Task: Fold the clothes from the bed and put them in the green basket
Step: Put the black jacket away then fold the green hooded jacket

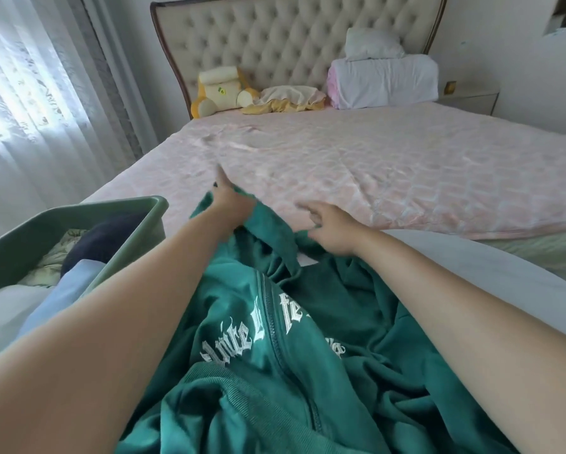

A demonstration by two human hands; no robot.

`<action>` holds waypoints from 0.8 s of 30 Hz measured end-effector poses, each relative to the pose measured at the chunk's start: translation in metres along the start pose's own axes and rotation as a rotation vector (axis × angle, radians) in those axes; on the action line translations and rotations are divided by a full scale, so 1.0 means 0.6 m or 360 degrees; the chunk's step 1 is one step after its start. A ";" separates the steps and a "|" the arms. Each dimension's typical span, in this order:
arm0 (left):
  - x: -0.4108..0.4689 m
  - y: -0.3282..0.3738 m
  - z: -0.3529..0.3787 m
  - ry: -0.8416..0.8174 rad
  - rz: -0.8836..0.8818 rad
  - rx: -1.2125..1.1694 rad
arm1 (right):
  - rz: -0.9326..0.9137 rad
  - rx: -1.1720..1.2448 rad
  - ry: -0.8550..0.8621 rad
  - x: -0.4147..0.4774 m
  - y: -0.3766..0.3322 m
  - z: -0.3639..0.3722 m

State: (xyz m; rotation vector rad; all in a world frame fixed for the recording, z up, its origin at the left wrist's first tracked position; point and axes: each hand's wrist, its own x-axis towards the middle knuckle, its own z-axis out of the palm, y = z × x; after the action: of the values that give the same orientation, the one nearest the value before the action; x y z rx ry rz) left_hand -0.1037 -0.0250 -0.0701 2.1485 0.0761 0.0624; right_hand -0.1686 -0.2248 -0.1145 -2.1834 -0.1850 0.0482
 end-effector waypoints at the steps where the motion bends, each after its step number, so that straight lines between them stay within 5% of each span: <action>1: -0.014 -0.008 0.016 -0.0132 0.0092 0.0090 | 0.0046 -0.0215 0.0006 -0.006 0.010 0.002; 6: -0.083 -0.040 0.099 -0.0402 0.0735 0.0787 | 0.0072 -0.0775 -0.0068 -0.035 0.034 0.023; 10: -0.114 -0.065 0.113 -0.0601 0.0586 0.1532 | 0.0066 -0.1373 -0.0441 -0.083 0.037 0.032; 13: -0.121 -0.062 0.103 -0.0638 0.0563 0.1402 | 0.0291 -0.1551 -0.0430 -0.102 0.059 0.007; 16: -0.136 -0.045 0.097 -0.0405 0.0690 0.1314 | 0.0585 -0.1667 -0.0376 -0.109 0.067 -0.025; 20: -0.160 -0.028 0.098 -0.0297 0.0652 0.1354 | 0.1122 -0.2206 -0.0405 -0.119 0.069 -0.055; 22: -0.169 -0.022 0.104 -0.0514 0.0487 0.1429 | 0.1105 -0.2447 -0.0371 -0.127 0.060 -0.055; 24: -0.176 -0.025 0.118 -0.0737 0.0430 0.1536 | 0.0731 -0.2420 -0.0173 -0.128 0.048 -0.043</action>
State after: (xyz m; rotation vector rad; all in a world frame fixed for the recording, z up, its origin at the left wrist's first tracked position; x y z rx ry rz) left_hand -0.2040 -0.0841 -0.1227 3.0549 -0.5611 -0.3904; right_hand -0.2383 -0.2736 -0.1257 -3.6964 0.3696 0.3902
